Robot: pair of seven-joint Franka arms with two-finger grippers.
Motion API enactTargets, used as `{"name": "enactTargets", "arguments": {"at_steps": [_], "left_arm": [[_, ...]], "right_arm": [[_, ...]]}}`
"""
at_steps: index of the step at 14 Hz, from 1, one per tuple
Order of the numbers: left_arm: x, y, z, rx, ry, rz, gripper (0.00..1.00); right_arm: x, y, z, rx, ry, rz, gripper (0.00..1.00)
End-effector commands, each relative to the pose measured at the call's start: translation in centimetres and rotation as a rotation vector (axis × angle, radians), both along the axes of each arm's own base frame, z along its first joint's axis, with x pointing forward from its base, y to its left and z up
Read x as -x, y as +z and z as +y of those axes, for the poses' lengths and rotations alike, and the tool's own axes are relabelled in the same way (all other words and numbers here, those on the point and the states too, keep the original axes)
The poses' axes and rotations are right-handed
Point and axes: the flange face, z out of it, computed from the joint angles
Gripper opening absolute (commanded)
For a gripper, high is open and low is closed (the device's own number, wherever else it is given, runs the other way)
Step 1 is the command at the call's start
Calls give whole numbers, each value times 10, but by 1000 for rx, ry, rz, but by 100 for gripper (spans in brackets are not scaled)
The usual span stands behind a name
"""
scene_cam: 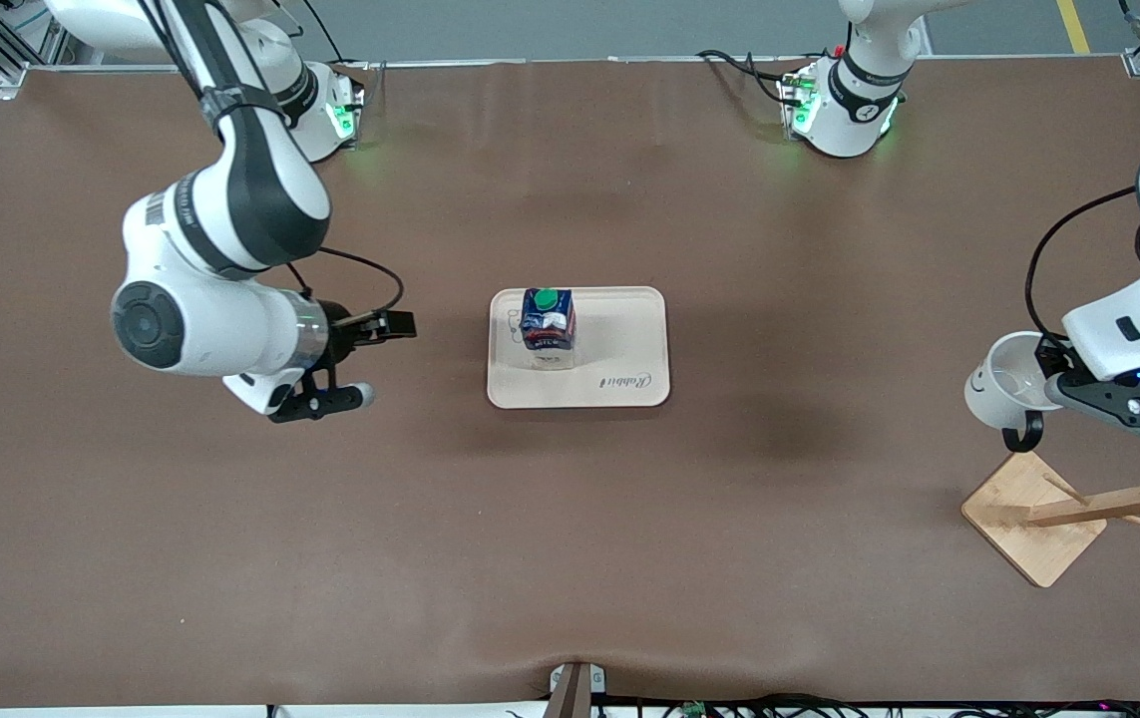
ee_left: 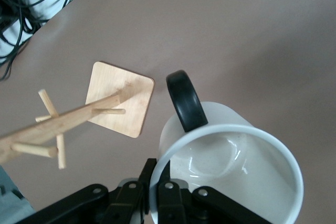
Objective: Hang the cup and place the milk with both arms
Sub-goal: 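Bring the mug to the stand peg while the right gripper grasps the milk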
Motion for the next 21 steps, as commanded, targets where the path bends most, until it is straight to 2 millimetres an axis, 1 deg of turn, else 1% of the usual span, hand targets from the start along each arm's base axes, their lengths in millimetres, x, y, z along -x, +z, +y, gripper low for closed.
{"name": "enactTargets", "arguments": {"at_steps": [1, 2, 4, 5, 6, 7, 8, 9, 10, 12, 13, 14, 15, 16, 17, 18, 19, 20, 21], "left_arm": [[-19, 4, 21, 10, -105, -2, 0], [-21, 2, 26, 11, -121, 2, 0], [-22, 6, 33, 6, -146, -3, 0], [-23, 9, 34, 2, -172, -8, 0], [-26, 11, 38, -1, -190, -17, 0], [-27, 12, 48, -1, -192, -22, 0], [-26, 12, 58, -1, -187, -22, 0], [-26, 11, 66, -2, -187, -19, 0], [-25, 10, 77, -1, -182, -17, 0], [-23, 11, 89, 1, -167, -17, 0], [-21, 13, 92, 1, -162, -15, 0], [-20, 12, 95, 2, -159, -12, 0], [-20, 11, 102, 1, -155, -9, 0], [-19, 10, 108, 2, -152, -9, 0], [-19, 11, 110, 1, -151, -13, 0], [-20, 11, 112, 2, -148, -15, 0], [-20, 7, 118, 6, -140, -10, 0], [-18, 5, 131, 9, -123, -10, 0], [-19, 5, 133, 10, -121, -13, 0]], "right_arm": [[15, 8, 44, 40, -100, 33, 100], [26, 8, 65, 61, -123, 46, 100], [39, 7, 88, 102, -175, 64, 100], [42, 8, 96, 105, -186, 61, 100], [44, 8, 99, 109, -201, 68, 100], [45, 14, 100, 116, -222, 65, 100], [42, 24, 102, 119, -246, 50, 100], [41, 28, 105, 117, -261, 48, 100], [48, 28, 116, 117, -254, 51, 100], [67, 28, 142, 124, -228, 58, 100], [68, 27, 146, 121, -222, 56, 100], [72, 22, 152, 130, -208, 53, 100], [78, 11, 163, 148, -186, 56, 100], [80, -4, 172, 160, -176, 42, 100], [80, -18, 183, 158, -175, 16, 100], [88, -27, 200, 154, -174, 3, 100], [88, -34, 206, 160, -209, 4, 100], [87, -38, 208, 154, -226, 14, 100], [88, -39, 209, 149, -221, 18, 100]]}}
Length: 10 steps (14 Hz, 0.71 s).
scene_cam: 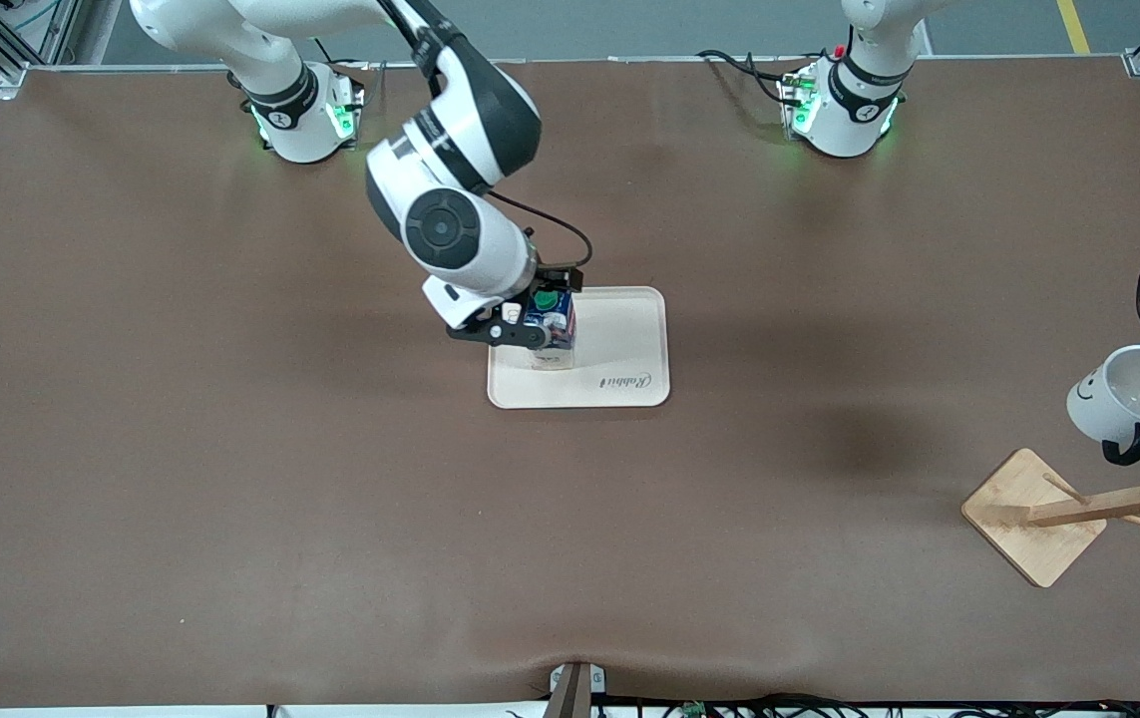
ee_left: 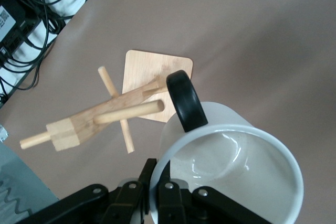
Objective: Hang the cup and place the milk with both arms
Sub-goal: 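Bring the mug to the stand peg while the right gripper grasps the milk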
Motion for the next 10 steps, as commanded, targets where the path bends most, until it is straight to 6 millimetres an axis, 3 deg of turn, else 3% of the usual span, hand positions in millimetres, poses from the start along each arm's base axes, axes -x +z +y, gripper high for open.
{"name": "enactTargets", "arguments": {"at_steps": [1, 3, 6, 10], "left_arm": [[-5, 7, 14, 7, -6, -22, 0], [-10, 7, 18, 11, -4, -39, 0], [-13, 0, 21, 17, -3, -34, 0], [-15, -11, 36, 35, 17, -44, 0]], "right_arm": [[-2, 2, 4, 4, -16, -8, 100], [0, -1, 6, 36, 6, -29, 100], [-13, -4, 5, 40, -2, -121, 100], [-4, -33, 25, 46, 20, -150, 100]]}}
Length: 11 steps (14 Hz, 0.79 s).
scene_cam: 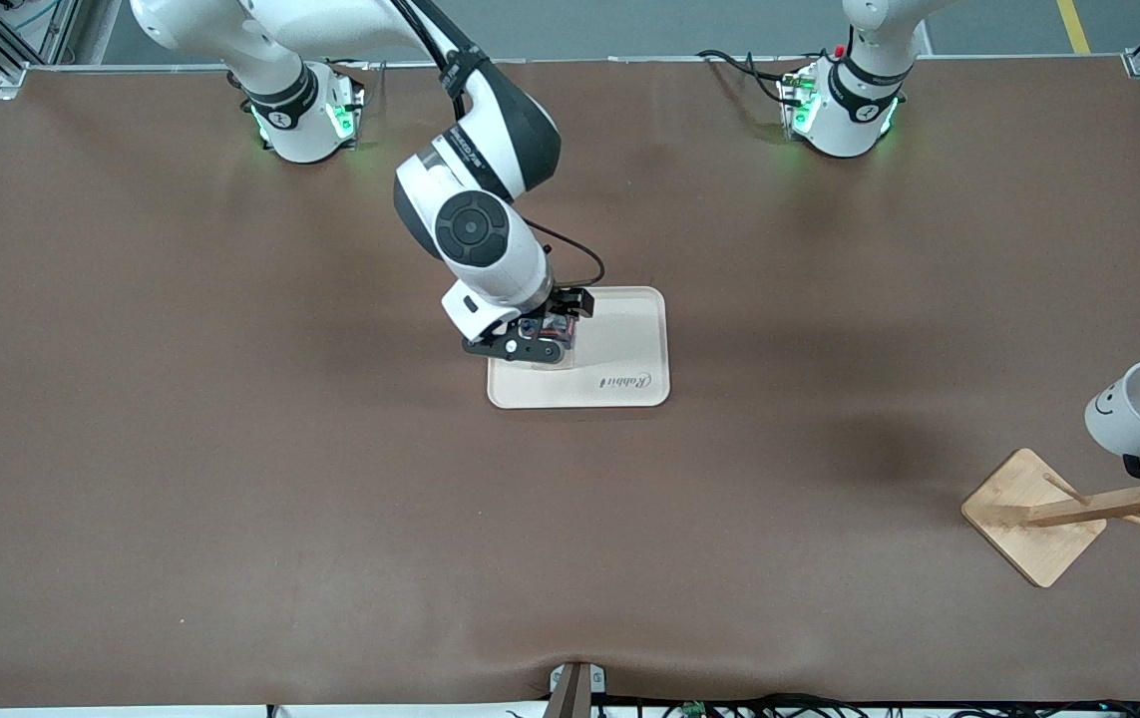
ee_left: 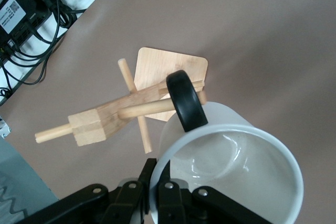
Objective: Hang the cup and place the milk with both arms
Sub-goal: 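Hang the mug handle on the peg while the right gripper lifts the milk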
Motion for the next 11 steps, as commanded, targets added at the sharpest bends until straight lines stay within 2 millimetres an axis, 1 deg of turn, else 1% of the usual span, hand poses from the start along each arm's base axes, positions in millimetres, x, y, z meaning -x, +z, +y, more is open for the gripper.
{"name": "enactTargets", "arguments": {"at_steps": [1, 2, 3, 4, 5, 6, 7, 8, 10, 11], "left_arm": [[-5, 3, 8, 18, -13, -24, 0], [-6, 3, 9, 17, -13, -30, 0], [-7, 0, 8, 20, -11, -28, 5], [-7, 1, 4, 20, -10, -30, 51], [-8, 1, 2, 22, -10, -31, 100], [-8, 1, -1, 30, -11, -31, 100], [-7, 4, -3, 50, -4, -31, 100], [-6, 5, -7, 95, 27, -35, 100], [1, 9, -16, 158, 139, -4, 100], [3, 10, -18, 166, 216, 8, 100]], "right_arm": [[5, -14, 9, 48, 18, -34, 100], [6, -21, 5, 81, 33, -40, 100], [8, -26, 4, 99, 41, -43, 100], [7, -27, 3, 109, 48, -50, 100], [4, -30, 0, 133, 30, -69, 100], [-1, -28, -3, 180, -7, -110, 73], [0, -25, -1, 200, -104, -114, 28], [0, -21, 0, 202, -194, -109, 0], [4, -16, 5, 165, -224, -69, 0], [5, -9, 9, 139, -239, -56, 0]]}}
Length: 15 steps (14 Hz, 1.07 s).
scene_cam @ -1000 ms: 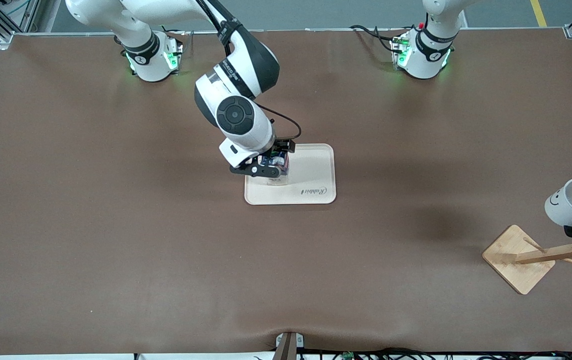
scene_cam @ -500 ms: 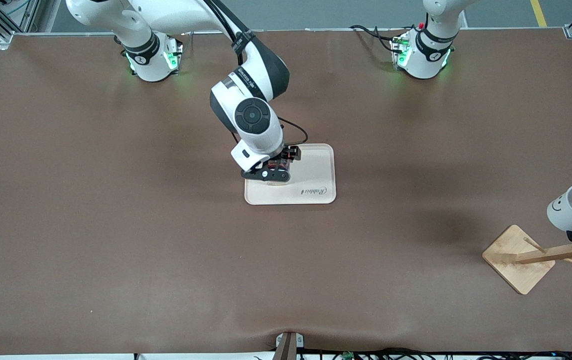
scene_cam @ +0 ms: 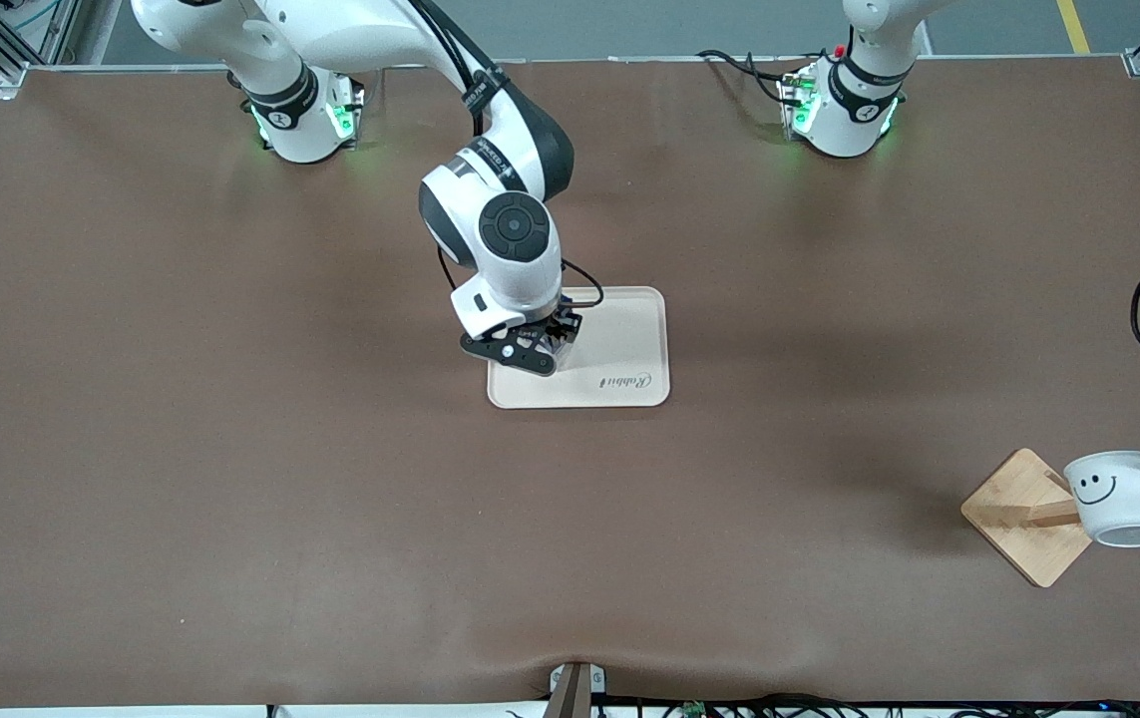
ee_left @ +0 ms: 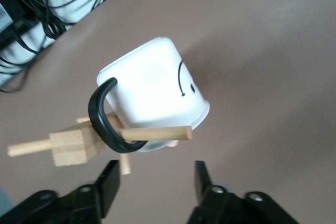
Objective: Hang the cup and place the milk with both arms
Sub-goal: 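Hang the mug handle on the peg while the right gripper lifts the milk, then withdraw the left gripper while the right gripper carries the milk away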
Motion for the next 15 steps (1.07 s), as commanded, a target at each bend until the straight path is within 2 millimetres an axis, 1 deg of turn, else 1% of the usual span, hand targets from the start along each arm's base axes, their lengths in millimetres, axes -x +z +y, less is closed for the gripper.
{"name": "enactTargets", "arguments": {"at_steps": [1, 2, 3, 4, 5, 6, 7, 8, 9, 10, 11, 12, 13, 14, 15], "left_arm": [[10, 23, -20, 43, 166, 24, 100], [14, 24, -32, 52, 207, 49, 100], [17, 25, -41, 59, 253, 74, 100], [22, 30, -53, 62, 301, 103, 100], [28, 38, -69, 62, 340, 123, 100], [33, 45, -85, 64, 386, 138, 100], [37, 50, -102, 63, 419, 152, 100], [41, 55, -115, 58, 437, 159, 100], [45, 59, -123, 54, 457, 172, 100], [48, 62, -131, 51, 462, 181, 100], [50, 67, -139, 51, 457, 180, 100], [50, 70, -143, 51, 451, 175, 100], [51, 72, -147, 53, 442, 171, 100], [52, 74, -151, 51, 431, 170, 100], [55, 82, -154, 48, 424, 158, 100]], "right_arm": [[3, 21, 7, -49, -61, 18, 0], [0, 35, 7, -55, -63, 25, 0], [-3, 59, 2, -54, -68, 39, 0], [-6, 77, -8, -34, -76, 84, 0], [-11, 93, -23, -24, -97, 143, 0], [-22, 103, -44, -5, -123, 186, 0], [-31, 118, -71, 13, -153, 224, 0], [-33, 140, -99, 30, -170, 255, 0], [-41, 154, -133, 45, -201, 281, 0], [-55, 162, -175, 29, -200, 307, 0], [-69, 168, -211, -14, -125, 311, 0], [-84, 169, -246, -52, -71, 301, 0], [-95, 169, -276, -77, -47, 294, 0], [-103, 169, -306, -96, -34, 291, 0], [-108, 168, -337, -105, 8, 286, 0]]}}
